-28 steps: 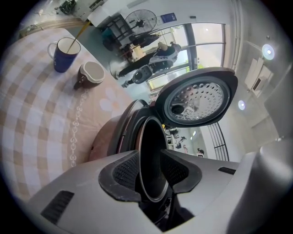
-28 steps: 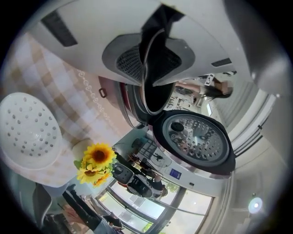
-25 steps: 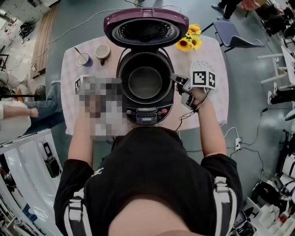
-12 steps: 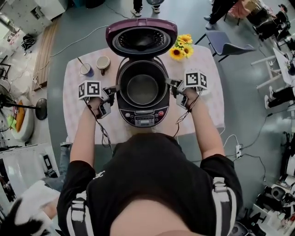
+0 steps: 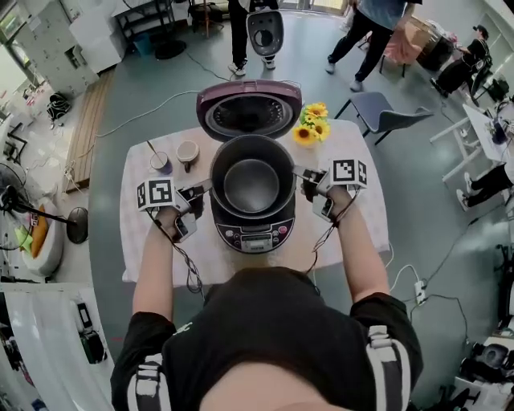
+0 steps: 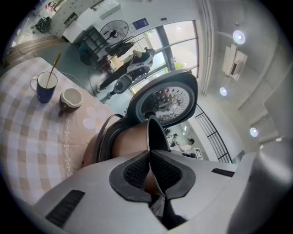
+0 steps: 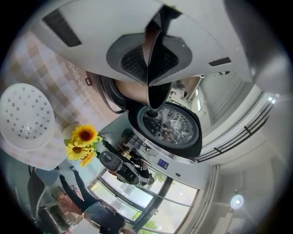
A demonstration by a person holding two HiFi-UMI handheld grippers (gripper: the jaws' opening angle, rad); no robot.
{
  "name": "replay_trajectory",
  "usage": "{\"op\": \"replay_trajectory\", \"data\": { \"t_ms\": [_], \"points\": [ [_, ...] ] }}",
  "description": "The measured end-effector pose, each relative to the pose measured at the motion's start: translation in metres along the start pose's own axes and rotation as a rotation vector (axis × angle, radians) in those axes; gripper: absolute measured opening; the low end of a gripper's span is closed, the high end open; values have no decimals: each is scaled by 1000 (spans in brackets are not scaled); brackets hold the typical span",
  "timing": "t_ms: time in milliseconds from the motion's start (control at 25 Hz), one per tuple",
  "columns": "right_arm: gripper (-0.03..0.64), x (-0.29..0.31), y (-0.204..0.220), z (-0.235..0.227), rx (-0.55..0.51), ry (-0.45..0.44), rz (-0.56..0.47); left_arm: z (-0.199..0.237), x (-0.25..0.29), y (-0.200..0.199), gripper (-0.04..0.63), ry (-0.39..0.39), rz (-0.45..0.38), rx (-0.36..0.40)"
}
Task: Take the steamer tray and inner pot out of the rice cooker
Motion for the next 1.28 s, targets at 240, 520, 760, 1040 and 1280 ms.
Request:
{"op": "replay_trajectory", "data": {
  "t_ms": [240,520,760,1040,1280],
  "points": [
    [9,-28,-31,37,-103,-111,-66,-59,-18,-24,11,149,-110,6],
    [9,-50,-38,78,-151,-141,-135,-106,-31,-35,11,311,-138,39],
    [9,-85,-31,96,-130,-140,-237,-126,-23,-30,11,390,-90,29],
    [9,-141,-8,90,-90,-6,-397,-155,4,-16,14,518,85,76],
    [9,-211,24,53,-28,71,-513,-170,60,29,14,487,214,169]
  ]
}}
Point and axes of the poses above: the fingertips, and each gripper's own axes: x forward along the fingers, z to its left, y out of its underside, the point moved 2 cm from there along -x, backward along the fingers, and after that the axes turned 2 degrees about -z, right-handed, at the moved point
